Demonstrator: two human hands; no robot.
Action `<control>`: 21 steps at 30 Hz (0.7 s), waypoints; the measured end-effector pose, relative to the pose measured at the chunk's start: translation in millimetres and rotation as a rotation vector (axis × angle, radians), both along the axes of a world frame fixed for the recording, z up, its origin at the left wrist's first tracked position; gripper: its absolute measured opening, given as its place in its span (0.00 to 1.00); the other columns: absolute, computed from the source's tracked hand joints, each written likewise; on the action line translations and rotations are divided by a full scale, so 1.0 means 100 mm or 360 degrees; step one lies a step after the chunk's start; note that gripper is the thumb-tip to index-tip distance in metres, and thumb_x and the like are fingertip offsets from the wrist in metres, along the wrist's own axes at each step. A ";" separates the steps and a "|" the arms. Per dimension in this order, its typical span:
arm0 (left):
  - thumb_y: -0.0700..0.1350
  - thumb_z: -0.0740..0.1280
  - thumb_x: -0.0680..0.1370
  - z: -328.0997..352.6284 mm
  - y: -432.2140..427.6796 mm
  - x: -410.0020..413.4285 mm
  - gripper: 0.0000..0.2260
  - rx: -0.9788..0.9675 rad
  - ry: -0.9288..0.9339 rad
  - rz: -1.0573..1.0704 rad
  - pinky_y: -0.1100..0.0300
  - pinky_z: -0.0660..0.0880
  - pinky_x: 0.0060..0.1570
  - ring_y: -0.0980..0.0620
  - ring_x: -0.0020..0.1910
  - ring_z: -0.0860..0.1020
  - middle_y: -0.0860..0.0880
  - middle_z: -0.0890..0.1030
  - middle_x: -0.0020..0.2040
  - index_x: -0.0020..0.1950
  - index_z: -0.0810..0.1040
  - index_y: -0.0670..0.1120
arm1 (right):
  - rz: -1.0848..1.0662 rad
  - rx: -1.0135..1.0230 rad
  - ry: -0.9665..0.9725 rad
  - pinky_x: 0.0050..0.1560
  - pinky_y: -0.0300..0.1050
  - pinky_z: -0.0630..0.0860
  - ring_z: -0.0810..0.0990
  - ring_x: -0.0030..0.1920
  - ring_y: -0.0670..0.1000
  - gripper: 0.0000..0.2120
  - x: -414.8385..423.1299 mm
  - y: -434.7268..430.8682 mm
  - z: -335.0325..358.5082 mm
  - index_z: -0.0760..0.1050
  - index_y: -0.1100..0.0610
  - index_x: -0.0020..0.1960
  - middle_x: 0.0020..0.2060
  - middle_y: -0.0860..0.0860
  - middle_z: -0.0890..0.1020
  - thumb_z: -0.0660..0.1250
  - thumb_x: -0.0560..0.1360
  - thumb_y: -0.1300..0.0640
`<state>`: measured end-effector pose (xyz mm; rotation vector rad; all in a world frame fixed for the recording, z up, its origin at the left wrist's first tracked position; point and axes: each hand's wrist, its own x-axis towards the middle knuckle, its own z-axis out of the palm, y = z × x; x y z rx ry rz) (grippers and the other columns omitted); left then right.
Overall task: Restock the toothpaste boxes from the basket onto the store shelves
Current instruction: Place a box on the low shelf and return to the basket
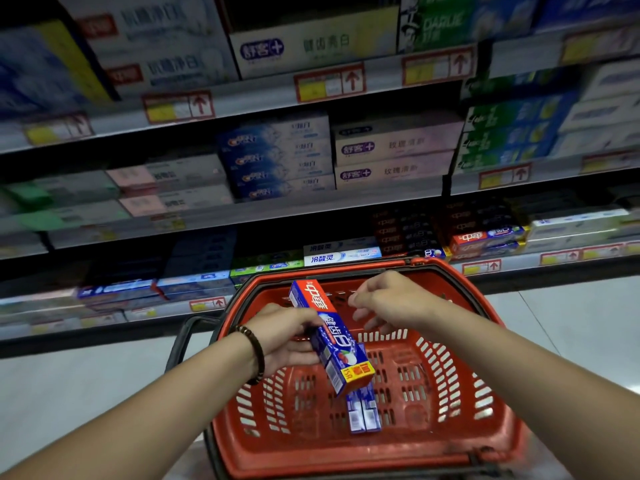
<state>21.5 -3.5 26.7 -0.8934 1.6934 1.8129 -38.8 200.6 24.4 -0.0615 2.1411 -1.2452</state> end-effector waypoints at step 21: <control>0.40 0.73 0.78 0.30 -0.27 -0.24 0.16 0.0362 0.0335 0.0617 0.43 0.85 0.43 0.38 0.52 0.85 0.37 0.82 0.58 0.63 0.74 0.40 | -0.0263 -0.0693 -0.0271 0.39 0.40 0.69 0.73 0.30 0.44 0.07 -0.13 0.19 0.12 0.83 0.64 0.57 0.44 0.59 0.87 0.72 0.80 0.65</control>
